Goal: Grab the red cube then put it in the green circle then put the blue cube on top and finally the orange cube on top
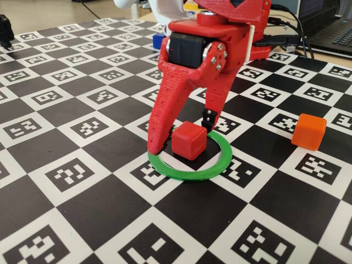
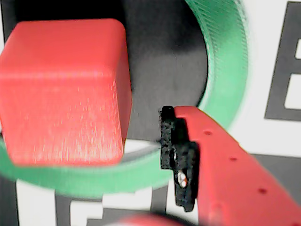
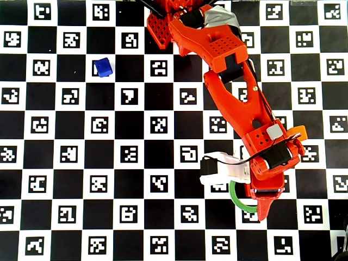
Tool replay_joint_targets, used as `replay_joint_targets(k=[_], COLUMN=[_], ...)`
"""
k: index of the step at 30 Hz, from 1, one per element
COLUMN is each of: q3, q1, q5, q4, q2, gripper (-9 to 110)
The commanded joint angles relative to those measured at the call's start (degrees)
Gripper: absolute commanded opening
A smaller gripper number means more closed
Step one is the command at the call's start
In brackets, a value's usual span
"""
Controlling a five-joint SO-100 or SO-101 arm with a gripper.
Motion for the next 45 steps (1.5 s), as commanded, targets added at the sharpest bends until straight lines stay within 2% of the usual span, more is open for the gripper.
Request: replay_joint_targets(k=[1, 12, 17, 26, 35, 45], q3=[0.6, 28.5, 42.6, 58.0, 66.7, 69.6], q1=[0.0, 8.0, 17.7, 36.0, 47.9, 58.0], q5=[-1.9, -10.7, -18.2, -36.4, -45.8, -53.9], q4=[-0.9, -7.4, -8.7, -7.6, -7.3, -2.8], q2=[14.7, 38.9, 49.7, 62.0, 70.9, 72.4], gripper=[51, 49, 49, 49, 48, 48])
